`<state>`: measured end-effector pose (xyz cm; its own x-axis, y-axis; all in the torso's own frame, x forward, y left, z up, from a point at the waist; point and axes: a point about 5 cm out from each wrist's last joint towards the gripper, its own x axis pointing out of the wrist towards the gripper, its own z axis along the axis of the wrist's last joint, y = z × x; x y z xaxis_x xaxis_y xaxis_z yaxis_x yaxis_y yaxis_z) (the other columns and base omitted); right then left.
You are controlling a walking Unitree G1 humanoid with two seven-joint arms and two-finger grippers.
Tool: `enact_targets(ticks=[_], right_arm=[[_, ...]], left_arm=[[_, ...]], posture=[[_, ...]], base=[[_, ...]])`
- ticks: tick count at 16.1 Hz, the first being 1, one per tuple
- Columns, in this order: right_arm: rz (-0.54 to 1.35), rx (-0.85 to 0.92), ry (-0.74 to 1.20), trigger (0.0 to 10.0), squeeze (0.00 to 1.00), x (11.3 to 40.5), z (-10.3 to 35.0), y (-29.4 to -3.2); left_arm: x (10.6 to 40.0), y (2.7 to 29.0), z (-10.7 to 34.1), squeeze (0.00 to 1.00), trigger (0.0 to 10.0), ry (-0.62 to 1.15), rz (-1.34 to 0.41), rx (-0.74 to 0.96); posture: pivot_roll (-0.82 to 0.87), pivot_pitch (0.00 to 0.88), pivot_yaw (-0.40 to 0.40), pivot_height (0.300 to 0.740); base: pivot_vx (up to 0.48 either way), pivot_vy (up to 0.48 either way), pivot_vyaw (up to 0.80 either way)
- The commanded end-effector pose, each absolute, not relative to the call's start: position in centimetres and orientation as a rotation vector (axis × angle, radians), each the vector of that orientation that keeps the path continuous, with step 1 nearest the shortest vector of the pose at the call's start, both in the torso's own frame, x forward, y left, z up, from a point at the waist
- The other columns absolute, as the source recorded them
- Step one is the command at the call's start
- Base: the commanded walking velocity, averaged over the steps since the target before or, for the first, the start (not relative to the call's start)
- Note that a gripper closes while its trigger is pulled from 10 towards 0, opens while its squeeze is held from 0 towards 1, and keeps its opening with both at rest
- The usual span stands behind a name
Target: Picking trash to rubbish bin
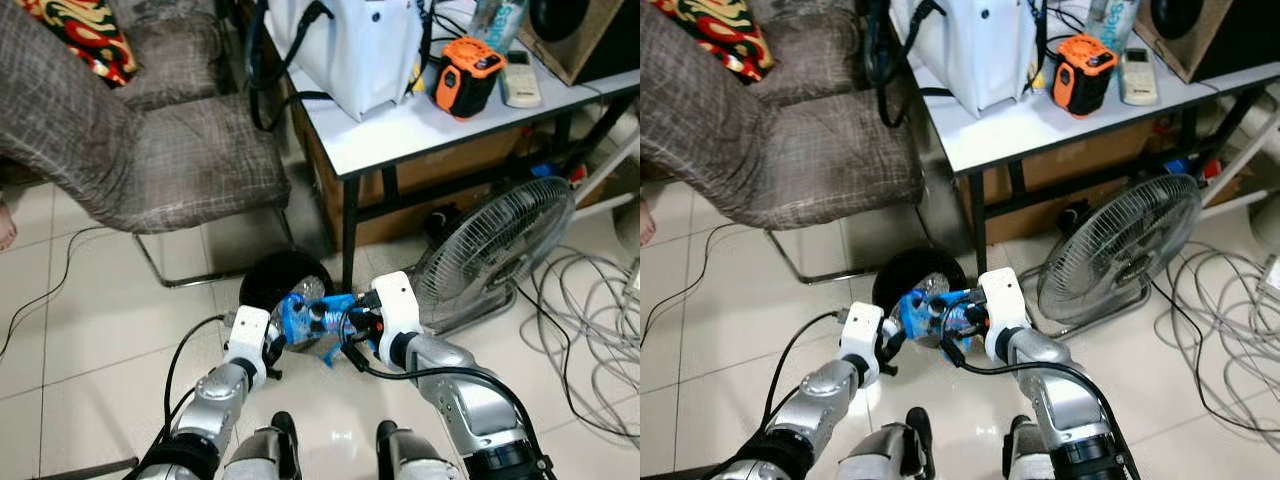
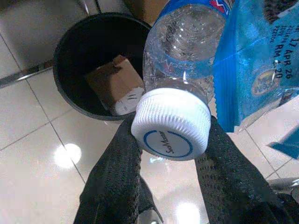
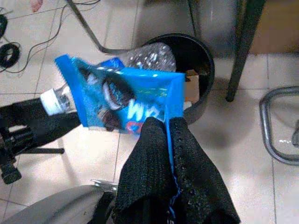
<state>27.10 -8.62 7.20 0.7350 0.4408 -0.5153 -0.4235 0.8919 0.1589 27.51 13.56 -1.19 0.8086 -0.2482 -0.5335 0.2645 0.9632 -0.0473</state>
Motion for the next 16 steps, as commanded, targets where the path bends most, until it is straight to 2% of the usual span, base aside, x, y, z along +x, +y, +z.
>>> enact_targets(ticks=[1,3,8,11,16], right_arm=[[0.470,0.033,0.579,10.0,0.00,27.1,6.9,-8.5],[0.412,0.038,0.619,10.0,0.00,27.6,5.6,-8.9],[0.379,0.009,0.708,10.0,0.00,29.2,2.5,-8.5],[0.388,-0.005,0.714,10.0,0.00,29.4,1.7,-8.0],[0.315,-0.031,0.735,10.0,0.00,29.3,0.1,-8.6]], left_arm=[[27.0,14.3,-1.8,0.00,10.0,0.588,-0.251,0.041],[27.0,15.5,-2.1,0.00,10.0,0.593,-0.178,0.015],[26.8,16.5,-2.5,0.00,10.0,0.608,-0.110,0.001],[26.6,16.8,-2.8,0.00,10.0,0.616,-0.086,0.003],[26.5,16.9,-3.0,0.00,10.0,0.621,-0.047,-0.023]], posture=[[-0.16,0.280,0.100,0.740],[-0.16,0.263,0.094,0.740],[-0.14,0.216,0.078,0.740],[-0.14,0.204,0.077,0.740],[-0.15,0.191,0.074,0.740]], base=[[0.000,0.000,0.00],[0.000,0.000,0.00],[0.000,0.000,0.00],[0.000,0.000,0.00],[0.000,0.000,0.00]])
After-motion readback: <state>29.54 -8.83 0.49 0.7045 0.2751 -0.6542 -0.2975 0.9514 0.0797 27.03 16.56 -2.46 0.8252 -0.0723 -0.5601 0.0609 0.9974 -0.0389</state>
